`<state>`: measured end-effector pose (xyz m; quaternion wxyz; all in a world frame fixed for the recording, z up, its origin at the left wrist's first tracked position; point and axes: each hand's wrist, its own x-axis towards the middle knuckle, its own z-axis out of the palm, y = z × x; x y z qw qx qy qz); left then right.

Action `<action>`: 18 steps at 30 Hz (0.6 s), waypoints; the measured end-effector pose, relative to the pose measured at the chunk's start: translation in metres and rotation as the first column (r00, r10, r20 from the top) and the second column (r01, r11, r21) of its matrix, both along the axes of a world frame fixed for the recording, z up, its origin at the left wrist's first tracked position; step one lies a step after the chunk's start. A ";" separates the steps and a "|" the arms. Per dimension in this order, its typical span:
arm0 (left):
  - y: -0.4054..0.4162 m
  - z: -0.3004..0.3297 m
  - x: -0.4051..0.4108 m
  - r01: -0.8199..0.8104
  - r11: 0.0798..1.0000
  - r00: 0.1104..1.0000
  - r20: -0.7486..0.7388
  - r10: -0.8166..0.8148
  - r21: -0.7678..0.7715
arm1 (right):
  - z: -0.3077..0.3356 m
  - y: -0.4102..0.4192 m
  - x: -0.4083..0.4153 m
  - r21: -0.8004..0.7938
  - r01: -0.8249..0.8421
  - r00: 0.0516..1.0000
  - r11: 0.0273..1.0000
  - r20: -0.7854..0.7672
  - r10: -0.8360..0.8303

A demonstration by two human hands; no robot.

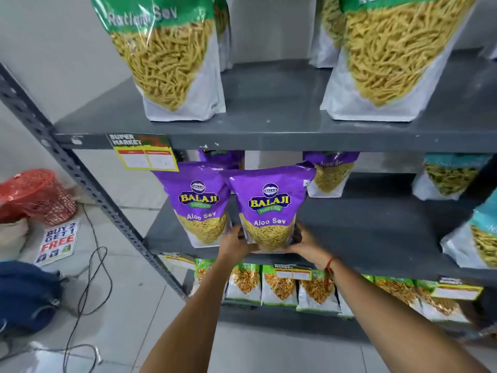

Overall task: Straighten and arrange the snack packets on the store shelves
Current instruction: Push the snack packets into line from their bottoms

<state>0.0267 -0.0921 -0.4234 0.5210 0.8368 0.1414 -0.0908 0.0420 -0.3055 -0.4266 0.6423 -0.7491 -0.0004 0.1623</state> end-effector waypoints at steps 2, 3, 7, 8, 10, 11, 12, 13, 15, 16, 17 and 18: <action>-0.006 0.012 -0.003 0.024 1.000 1.000 0.020 -0.025 0.016 | -0.006 -0.002 0.003 -0.002 -0.013 1.000 1.000 0.021 0.013; -0.009 0.016 -0.004 0.032 0.999 0.999 0.032 -0.032 0.023 | -0.007 -0.005 0.004 -0.014 -0.015 0.999 1.000 0.031 0.016; -0.029 0.022 -0.004 0.059 0.998 0.998 0.033 -0.059 0.007 | -0.007 -0.028 0.001 -0.073 0.012 0.999 0.997 0.047 -0.008; -0.036 0.022 -0.003 0.066 0.998 0.997 0.034 -0.067 0.017 | -0.007 -0.037 0.000 -0.086 0.011 0.999 0.996 0.047 -0.007; -0.054 0.022 -0.002 0.079 0.996 0.996 0.044 -0.081 0.038 | -0.004 -0.058 -0.003 -0.118 0.036 0.999 0.992 0.036 -0.032; -0.064 0.023 -0.003 0.086 0.995 0.995 0.047 -0.088 0.042 | -0.003 -0.070 -0.005 -0.136 0.050 0.998 0.989 0.043 -0.044; -0.076 0.024 -0.003 0.094 0.995 0.994 0.049 -0.096 0.031 | -0.003 -0.081 -0.007 -0.141 0.066 0.997 0.988 0.056 -0.058; -0.088 0.025 -0.005 0.106 0.994 0.993 0.051 -0.107 0.022 | -0.002 -0.093 -0.008 -0.156 0.080 0.996 0.985 0.060 -0.072; -0.111 0.025 -0.006 0.135 0.991 0.990 0.052 -0.135 0.000 | -0.002 -0.116 -0.012 -0.184 0.098 0.995 0.978 0.045 -0.092; -0.122 0.024 -0.006 0.146 0.989 0.988 0.054 -0.145 -0.019 | -0.001 -0.127 -0.014 -0.194 0.107 0.994 0.975 0.040 -0.101; -0.132 0.024 -0.007 0.154 0.988 0.987 0.055 -0.152 -0.033 | -0.001 -0.138 -0.015 -0.215 0.116 0.993 0.970 0.036 -0.111; -0.141 0.022 -0.006 0.157 0.987 0.986 0.060 -0.154 -0.044 | -0.002 -0.147 -0.016 -0.220 0.128 0.992 0.967 0.036 -0.124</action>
